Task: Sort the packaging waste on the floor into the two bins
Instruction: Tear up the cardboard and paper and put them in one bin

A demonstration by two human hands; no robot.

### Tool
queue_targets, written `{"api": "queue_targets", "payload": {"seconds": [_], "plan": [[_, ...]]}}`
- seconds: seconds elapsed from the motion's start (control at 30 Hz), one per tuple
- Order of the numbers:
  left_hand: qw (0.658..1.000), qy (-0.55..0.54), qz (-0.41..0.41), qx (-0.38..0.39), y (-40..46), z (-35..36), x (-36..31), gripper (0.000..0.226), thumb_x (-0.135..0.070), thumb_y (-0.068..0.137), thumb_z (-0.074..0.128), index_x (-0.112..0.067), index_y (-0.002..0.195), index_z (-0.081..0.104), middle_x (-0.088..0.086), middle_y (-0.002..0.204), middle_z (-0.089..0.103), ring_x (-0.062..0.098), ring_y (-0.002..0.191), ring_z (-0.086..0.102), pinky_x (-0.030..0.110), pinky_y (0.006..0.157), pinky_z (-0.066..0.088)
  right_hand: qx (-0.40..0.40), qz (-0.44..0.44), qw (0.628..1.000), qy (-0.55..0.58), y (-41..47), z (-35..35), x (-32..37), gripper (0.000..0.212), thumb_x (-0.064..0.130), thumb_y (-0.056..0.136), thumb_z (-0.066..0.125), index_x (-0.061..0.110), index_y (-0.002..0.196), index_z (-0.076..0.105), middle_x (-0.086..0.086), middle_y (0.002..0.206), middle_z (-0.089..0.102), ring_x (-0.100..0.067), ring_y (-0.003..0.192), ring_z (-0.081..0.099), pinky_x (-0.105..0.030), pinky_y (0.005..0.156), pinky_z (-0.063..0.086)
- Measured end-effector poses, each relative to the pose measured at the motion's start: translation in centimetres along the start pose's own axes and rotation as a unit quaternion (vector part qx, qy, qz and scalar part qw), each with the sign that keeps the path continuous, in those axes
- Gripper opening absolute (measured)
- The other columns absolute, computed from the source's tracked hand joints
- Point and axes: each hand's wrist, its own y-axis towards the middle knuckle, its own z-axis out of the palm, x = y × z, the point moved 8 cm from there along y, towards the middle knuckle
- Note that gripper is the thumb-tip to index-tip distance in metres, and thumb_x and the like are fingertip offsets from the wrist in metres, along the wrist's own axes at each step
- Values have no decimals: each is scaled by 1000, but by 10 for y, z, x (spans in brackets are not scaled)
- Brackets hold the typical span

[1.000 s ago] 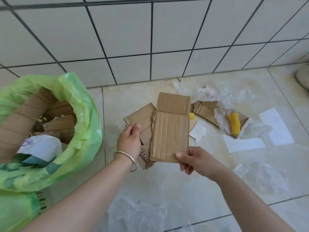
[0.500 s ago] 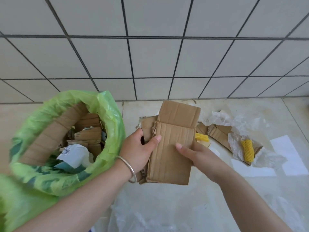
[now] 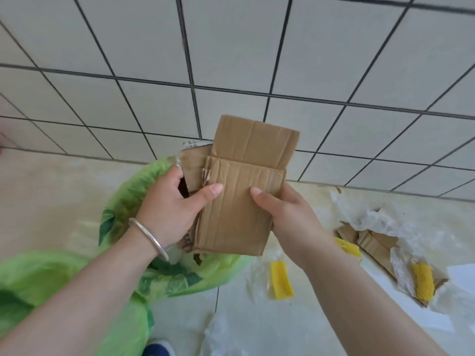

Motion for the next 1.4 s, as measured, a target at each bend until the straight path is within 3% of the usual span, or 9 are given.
{"api": "queue_targets", "payload": {"seconds": [0.1, 0.27, 0.47, 0.7, 0.83, 0.97, 1.1, 1.27, 1.4], "plan": [[999, -29, 38, -19, 8, -33, 5, 51, -38, 66, 79, -38, 109, 52, -23, 97, 68, 1, 97, 65, 38, 93, 51, 22, -44, 998, -28, 14, 35, 13, 25, 13, 89, 60, 33, 103, 55, 10, 105, 67, -9, 98, 64, -27, 84, 51], [999, -19, 1, -31, 12, -59, 46, 84, -9, 72, 77, -63, 109, 25, -23, 108, 57, 6, 100, 63, 45, 98, 47, 28, -37, 992, -116, 35, 73, -5, 25, 14, 89, 59, 34, 103, 50, 11, 100, 63, -11, 96, 61, -27, 83, 51], [977, 168, -132, 2, 7, -53, 94, 64, -25, 71, 79, -21, 118, 36, -7, 105, 55, 16, 97, 54, 25, 82, 39, 25, -4, 946, -323, 46, 90, -37, 35, 18, 93, 53, 20, 126, 44, 0, 116, 59, -22, 109, 57, -27, 78, 41], [868, 437, -208, 107, 9, -37, 118, 68, -44, 77, 70, 1, 121, 43, 12, 103, 60, 25, 88, 56, 29, 70, 41, 9, 75, 856, -512, 56, 98, -66, 41, 17, 94, 51, 4, 129, 35, -15, 123, 55, -30, 111, 57, -31, 79, 44], [817, 515, -216, 142, 17, -28, 136, 80, -51, 80, 63, 1, 134, 37, 18, 132, 45, 29, 116, 52, 33, 91, 43, 35, 81, 763, -640, 62, 103, -71, 42, 15, 99, 39, -3, 136, 30, -19, 135, 43, -28, 124, 48, -33, 97, 43], [811, 529, -208, 134, 15, -23, 141, 81, -49, 83, 60, -6, 140, 23, 15, 138, 37, 30, 121, 49, 36, 96, 41, 78, 73, 680, -725, 64, 113, -73, 40, 4, 95, 37, -1, 134, 41, -18, 136, 41, -27, 125, 44, -34, 98, 42], [816, 524, -212, 122, 15, -32, 136, 74, -49, 82, 60, -6, 136, 32, 15, 129, 50, 31, 112, 57, 34, 86, 45, 45, 33, 670, -740, 67, 114, -59, 29, 0, 93, 39, 5, 111, 61, -9, 114, 63, -24, 105, 62, -28, 69, 43], [816, 552, -154, 73, 8, -54, 87, 80, -56, 86, 49, -8, 142, 19, 11, 114, 62, 30, 101, 61, 31, 68, 41, 49, -38, 649, -758, 50, 123, -44, 25, -3, 90, 43, 5, 98, 65, -8, 101, 68, -23, 91, 67, -26, 59, 44], [821, 567, -58, 27, -1, -51, 33, 57, -55, 90, 40, -23, 136, 34, 3, 121, 56, 29, 105, 59, 31, 69, 38, 17, -118, 732, -671, 28, 119, -19, 21, 11, 94, 41, 7, 103, 59, -11, 101, 66, -29, 92, 65, -30, 61, 41]]}}
